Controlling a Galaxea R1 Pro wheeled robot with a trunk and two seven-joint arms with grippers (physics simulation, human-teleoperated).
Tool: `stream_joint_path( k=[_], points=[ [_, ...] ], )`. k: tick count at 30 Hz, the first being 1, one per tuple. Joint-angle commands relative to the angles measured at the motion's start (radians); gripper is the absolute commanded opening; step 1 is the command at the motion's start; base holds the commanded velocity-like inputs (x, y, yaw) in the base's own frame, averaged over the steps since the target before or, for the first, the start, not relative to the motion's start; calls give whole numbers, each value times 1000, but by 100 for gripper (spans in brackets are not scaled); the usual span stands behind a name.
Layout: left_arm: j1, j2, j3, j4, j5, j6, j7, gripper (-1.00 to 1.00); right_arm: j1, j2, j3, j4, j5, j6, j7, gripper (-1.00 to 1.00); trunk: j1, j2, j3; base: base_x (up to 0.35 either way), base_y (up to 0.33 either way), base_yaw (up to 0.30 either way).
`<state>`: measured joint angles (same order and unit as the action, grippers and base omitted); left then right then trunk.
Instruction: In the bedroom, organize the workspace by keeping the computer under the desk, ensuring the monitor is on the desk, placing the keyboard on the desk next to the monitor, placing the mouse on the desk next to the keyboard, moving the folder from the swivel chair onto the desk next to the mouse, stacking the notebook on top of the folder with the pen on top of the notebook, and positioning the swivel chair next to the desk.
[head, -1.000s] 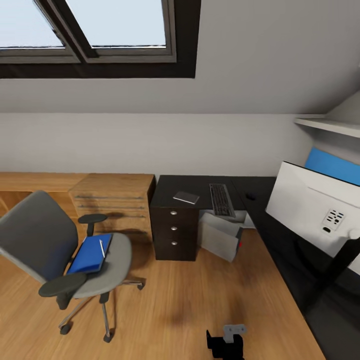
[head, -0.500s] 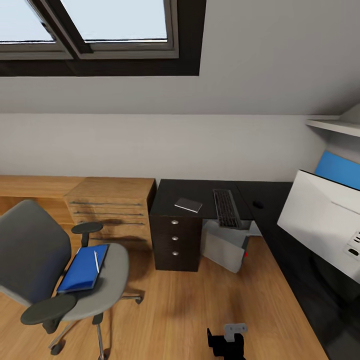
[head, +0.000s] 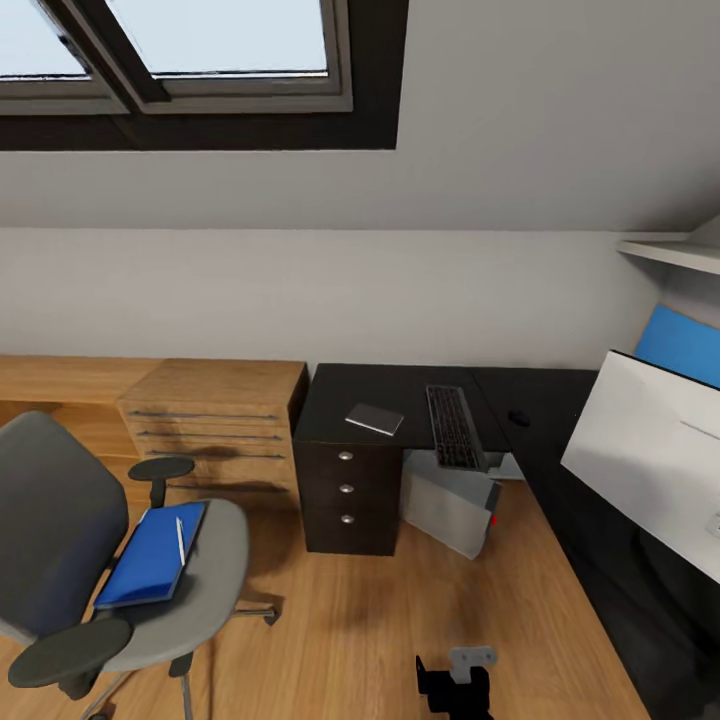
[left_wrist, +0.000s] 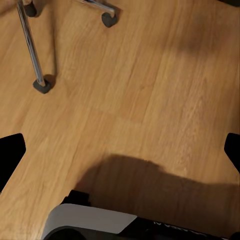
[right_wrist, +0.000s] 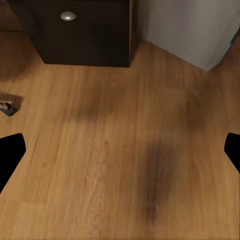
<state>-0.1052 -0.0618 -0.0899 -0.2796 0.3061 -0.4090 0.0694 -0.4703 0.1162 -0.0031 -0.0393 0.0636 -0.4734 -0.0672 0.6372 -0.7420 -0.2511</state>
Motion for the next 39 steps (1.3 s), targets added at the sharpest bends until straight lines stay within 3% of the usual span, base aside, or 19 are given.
stream_joint_path(
  k=[1, 20, 35, 39],
  points=[
    [-1, 0, -8, 0, 5, -4, 7, 100, -1, 0, 0, 1, 7, -2, -7, 100, 1, -1, -1, 242, -2, 0],
    [-1, -1, -8, 0, 4, -4, 7, 100, -1, -1, -1, 1, 6, -3, -7, 100, 1, -1, -1, 185, -17, 0],
    [-1, -1, -7, 0, 5, -4, 7, 100, -1, 1, -4, -7, 4, 2, -10, 100, 1, -1, -1, 23, 0, 0],
    [-1, -3, -7, 0, 5, -4, 7, 100, -3, -8, -9, -66, -3, 50, -29, 100, 1, -1, -1, 1, 0, 0]
  ],
)
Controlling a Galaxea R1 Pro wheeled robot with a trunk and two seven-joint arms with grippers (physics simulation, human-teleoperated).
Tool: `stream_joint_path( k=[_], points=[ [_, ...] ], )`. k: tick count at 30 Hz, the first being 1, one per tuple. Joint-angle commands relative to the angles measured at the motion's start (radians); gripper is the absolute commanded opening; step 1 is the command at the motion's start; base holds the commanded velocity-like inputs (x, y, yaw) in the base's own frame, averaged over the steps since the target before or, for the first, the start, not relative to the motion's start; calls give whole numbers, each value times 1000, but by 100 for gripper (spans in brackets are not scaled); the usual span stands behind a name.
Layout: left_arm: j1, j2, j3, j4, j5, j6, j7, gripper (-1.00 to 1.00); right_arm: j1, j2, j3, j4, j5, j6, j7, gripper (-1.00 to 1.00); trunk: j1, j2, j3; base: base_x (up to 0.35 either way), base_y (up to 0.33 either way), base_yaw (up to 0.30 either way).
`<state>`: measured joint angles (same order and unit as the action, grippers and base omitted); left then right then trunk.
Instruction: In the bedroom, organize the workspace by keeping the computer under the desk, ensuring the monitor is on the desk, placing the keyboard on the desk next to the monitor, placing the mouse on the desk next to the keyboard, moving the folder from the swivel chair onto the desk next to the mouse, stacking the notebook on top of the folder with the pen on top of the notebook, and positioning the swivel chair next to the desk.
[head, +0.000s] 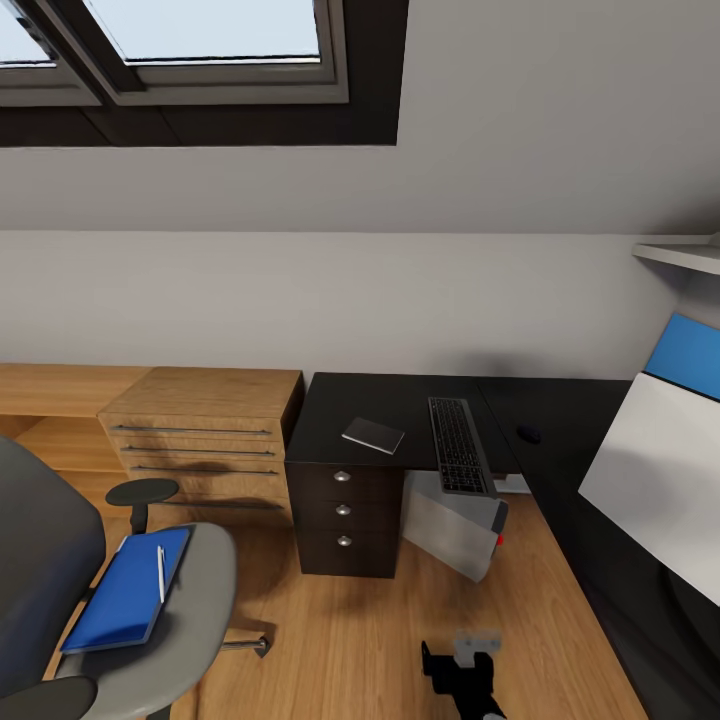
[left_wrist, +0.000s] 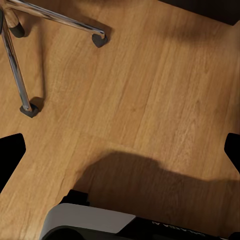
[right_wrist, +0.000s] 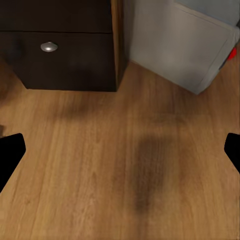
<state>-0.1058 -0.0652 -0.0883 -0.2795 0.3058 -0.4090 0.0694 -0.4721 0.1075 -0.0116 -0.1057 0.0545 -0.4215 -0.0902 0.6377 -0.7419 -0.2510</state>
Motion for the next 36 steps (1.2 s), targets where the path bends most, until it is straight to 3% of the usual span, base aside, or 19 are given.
stream_joint_path(
  k=[1, 4, 5, 7, 8, 10, 12, 15, 18, 22, 26, 28, 31, 36],
  points=[
    [-1, 0, -8, 0, 5, -4, 7, 100, -1, -3, -1, -23, 4, 22, -12, 100, 0, -1, -1, 0, 0, 0],
    [0, 0, -8, 0, 5, -4, 7, 100, -3, -13, -3, -202, -1, 228, -40, 100, 0, -1, -1, 0, 0, 0],
    [0, 0, -8, 0, 5, -4, 7, 100, -4, -16, -3, -292, -1, 333, -46, 100, 0, -1, -1, 0, 0, 0],
    [0, 0, -8, 0, 5, -4, 7, 100, -7, -21, -4, -389, -2, 438, -50, 100, 0, -1, -1, 0, 0, 0],
    [0, 0, -8, 0, 5, -4, 7, 100, -13, -28, -4, -493, -2, 539, -53, 100, 0, -1, -1, 0, 0, 0],
    [0, 0, -8, 0, 4, -4, 7, 100, -22, -35, -7, -585, -4, 622, -55, 100, 0, -1, -1, 0, 0, 0],
    [0, -1, -9, 0, 4, -4, 7, 100, -40, -41, -25, -707, -7, 720, -57, 100, 0, -1, -1, 0, 0, 0],
    [0, -1, -8, 0, 4, -4, 7, 100, -88, -47, -103, -858, -14, 847, -58, 100, 0, -1, -1, 0, 0, 0],
    [0, -1, -8, 0, 4, -4, 7, 100, -141, -54, -148, -908, -16, 926, -57, 100, 0, -1, -1, 0, 0, 0],
    [0, -1, -8, 0, 4, -4, 7, 100, -289, -84, -185, -939, -16, 1076, -56, 100, 0, -1, -1, 0, 0, 0],
    [0, -2, -8, 0, 4, -4, 7, 100, -440, -99, -195, -926, -15, 1188, -57, 100, 0, -1, -1, 0, 0, 0],
    [0, -2, -8, 0, 4, -3, 7, 100, -494, -108, -197, -907, -15, 1208, -58, 100, 0, -1, -1, 0, 0, 0],
    [0, -2, -8, 0, 4, -4, 7, 100, -609, -141, -199, -871, -15, 1242, -67, 100, 0, -1, -1, 0, 0, 0],
    [0, -3, -7, 0, 3, -4, 7, 100, -669, -166, -199, -970, -16, 1324, -87, 100, 0, -1, -1, 0, 0, 0]
  ],
)
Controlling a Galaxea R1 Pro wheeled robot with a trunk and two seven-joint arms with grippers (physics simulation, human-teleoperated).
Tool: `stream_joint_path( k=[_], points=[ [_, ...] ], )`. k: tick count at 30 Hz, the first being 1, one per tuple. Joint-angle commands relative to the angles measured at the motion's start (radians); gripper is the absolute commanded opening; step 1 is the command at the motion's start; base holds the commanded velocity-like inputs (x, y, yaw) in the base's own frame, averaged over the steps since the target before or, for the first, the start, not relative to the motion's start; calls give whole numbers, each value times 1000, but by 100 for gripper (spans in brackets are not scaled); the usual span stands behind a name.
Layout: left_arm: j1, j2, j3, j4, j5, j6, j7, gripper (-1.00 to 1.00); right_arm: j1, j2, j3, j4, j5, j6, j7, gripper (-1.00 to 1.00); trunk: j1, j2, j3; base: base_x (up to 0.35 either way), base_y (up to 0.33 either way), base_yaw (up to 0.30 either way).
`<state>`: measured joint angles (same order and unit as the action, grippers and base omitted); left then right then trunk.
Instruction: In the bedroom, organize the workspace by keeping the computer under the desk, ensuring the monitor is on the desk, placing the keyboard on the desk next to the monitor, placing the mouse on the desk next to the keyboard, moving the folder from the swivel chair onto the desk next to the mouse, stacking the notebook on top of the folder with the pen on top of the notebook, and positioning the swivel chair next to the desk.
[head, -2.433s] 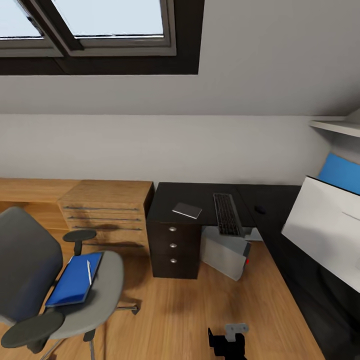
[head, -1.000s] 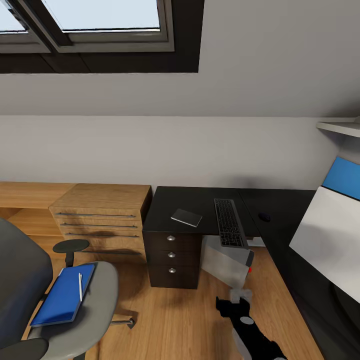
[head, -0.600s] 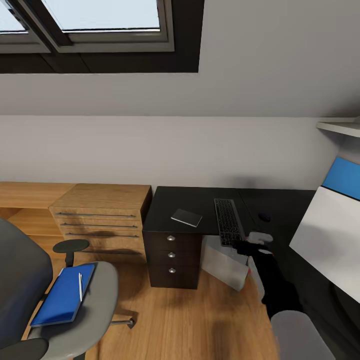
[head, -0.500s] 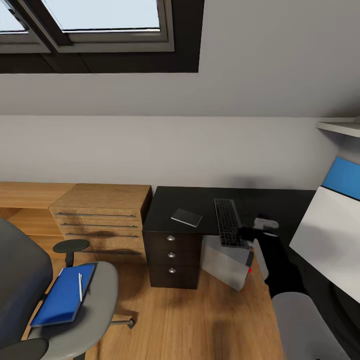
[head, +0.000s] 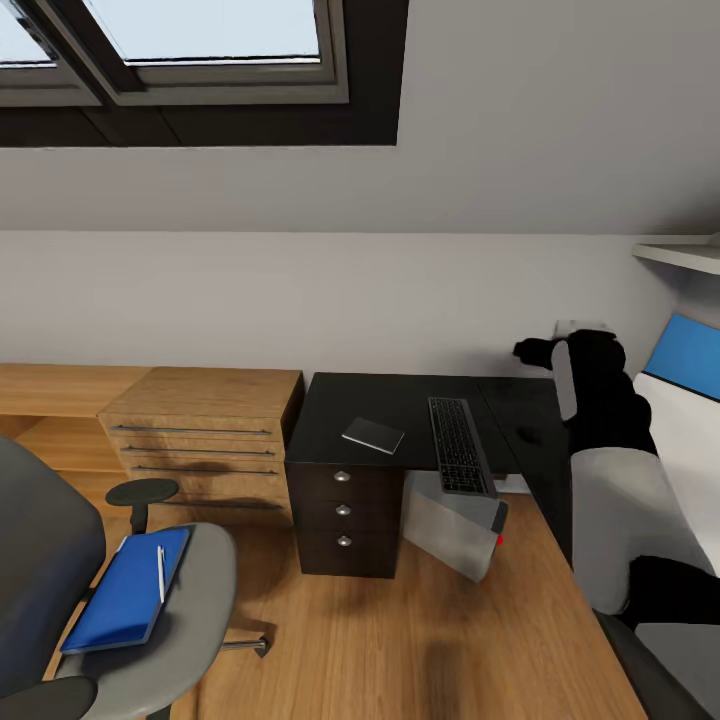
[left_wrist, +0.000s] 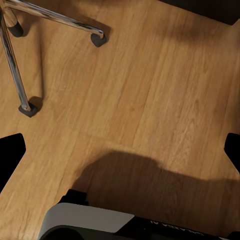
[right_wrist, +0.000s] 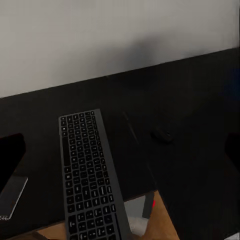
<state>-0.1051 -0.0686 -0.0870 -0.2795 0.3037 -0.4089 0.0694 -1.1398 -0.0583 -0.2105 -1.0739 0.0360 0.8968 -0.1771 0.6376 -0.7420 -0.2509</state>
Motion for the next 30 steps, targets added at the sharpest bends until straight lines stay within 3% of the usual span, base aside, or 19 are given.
stream_joint_path(
  k=[1, 4, 10, 30],
  points=[
    [-1, 0, -9, 0, 5, -4, 7, 100, -7, -3, 1, -53, 2, 20, -1, 100, 0, -1, -2, 0, 0, 0],
    [-1, 0, -8, 0, 5, -4, 7, 100, -13, -5, 1, -124, 3, 36, -1, 100, 0, -1, -2, 0, 0, 0],
    [-1, 0, -8, 1, 5, -4, 7, 100, -14, -7, 2, -158, 3, 41, 2, 100, 0, -1, -2, 0, 0, 0],
    [-1, 0, -8, 2, 5, -2, 7, 100, -18, -3, 2, -17, 2, 62, -3, 100, 0, -1, -2, 0, 0, 0]
  ],
)
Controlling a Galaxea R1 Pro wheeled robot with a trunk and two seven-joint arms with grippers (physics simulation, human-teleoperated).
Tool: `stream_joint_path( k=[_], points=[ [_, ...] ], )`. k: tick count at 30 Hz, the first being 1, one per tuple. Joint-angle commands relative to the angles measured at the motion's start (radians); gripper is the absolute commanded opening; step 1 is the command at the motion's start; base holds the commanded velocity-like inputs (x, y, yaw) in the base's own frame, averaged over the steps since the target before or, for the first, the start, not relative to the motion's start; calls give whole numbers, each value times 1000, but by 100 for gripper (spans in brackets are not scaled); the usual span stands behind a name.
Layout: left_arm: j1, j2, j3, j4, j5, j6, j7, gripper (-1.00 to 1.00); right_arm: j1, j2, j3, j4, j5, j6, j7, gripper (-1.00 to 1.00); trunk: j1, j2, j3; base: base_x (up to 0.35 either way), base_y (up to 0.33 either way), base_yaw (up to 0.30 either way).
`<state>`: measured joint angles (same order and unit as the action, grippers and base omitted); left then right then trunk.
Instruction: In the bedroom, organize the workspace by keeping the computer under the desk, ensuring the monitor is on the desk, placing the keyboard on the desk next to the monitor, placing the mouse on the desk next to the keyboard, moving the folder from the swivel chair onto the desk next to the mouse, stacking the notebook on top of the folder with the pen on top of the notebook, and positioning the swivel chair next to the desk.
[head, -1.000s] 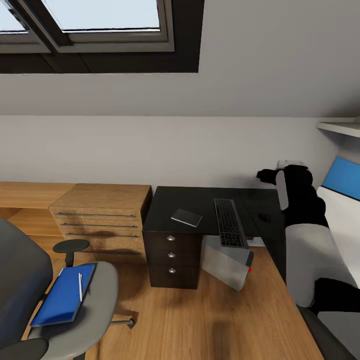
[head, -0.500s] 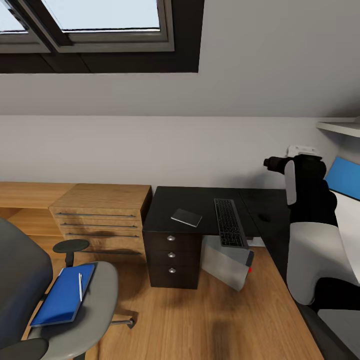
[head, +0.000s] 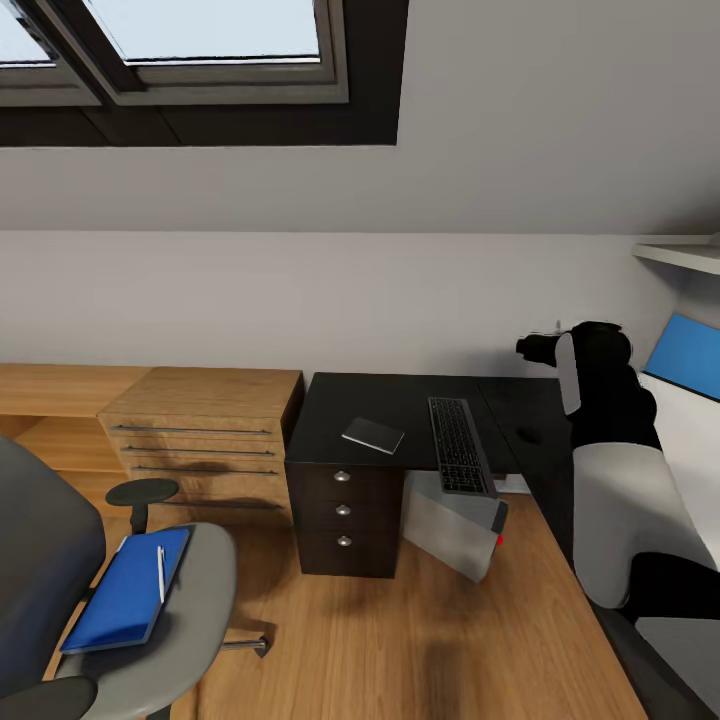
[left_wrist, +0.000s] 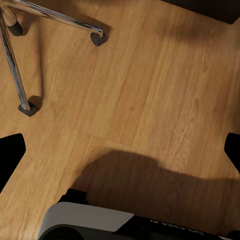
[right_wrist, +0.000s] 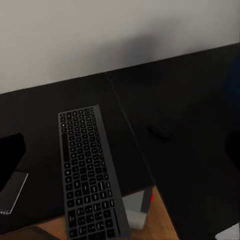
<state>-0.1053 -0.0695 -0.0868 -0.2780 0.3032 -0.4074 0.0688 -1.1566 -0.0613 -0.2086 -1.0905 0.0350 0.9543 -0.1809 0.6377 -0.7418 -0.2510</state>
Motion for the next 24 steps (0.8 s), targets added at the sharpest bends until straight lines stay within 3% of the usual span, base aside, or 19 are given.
stream_joint_path(
  k=[1, 7, 11, 16, 24],
  points=[
    [-1, 0, -8, 0, 5, -4, 7, 100, -12, -7, -2, 44, 3, 18, 1, 100, 0, -1, -1, 0, 0, 0],
    [-1, 0, -9, 0, 5, -4, 8, 100, -136, -56, -6, 255, 2, 42, 1, 100, 0, -1, -1, 0, 0, 0],
    [-1, 0, -8, 0, 5, -4, 8, 100, -285, -97, -7, 506, 5, 36, -7, 100, 0, -1, -1, 0, 0, 0],
    [-1, 1, -8, 0, 5, -4, 8, 100, -424, -147, -7, 676, 6, 23, -13, 100, 0, -1, -1, 0, 0, 0],
    [-1, 1, -8, 0, 5, -4, 8, 100, -473, -182, 3, 676, 13, 27, -10, 100, 0, -1, -1, 0, 0, 0]
  ],
)
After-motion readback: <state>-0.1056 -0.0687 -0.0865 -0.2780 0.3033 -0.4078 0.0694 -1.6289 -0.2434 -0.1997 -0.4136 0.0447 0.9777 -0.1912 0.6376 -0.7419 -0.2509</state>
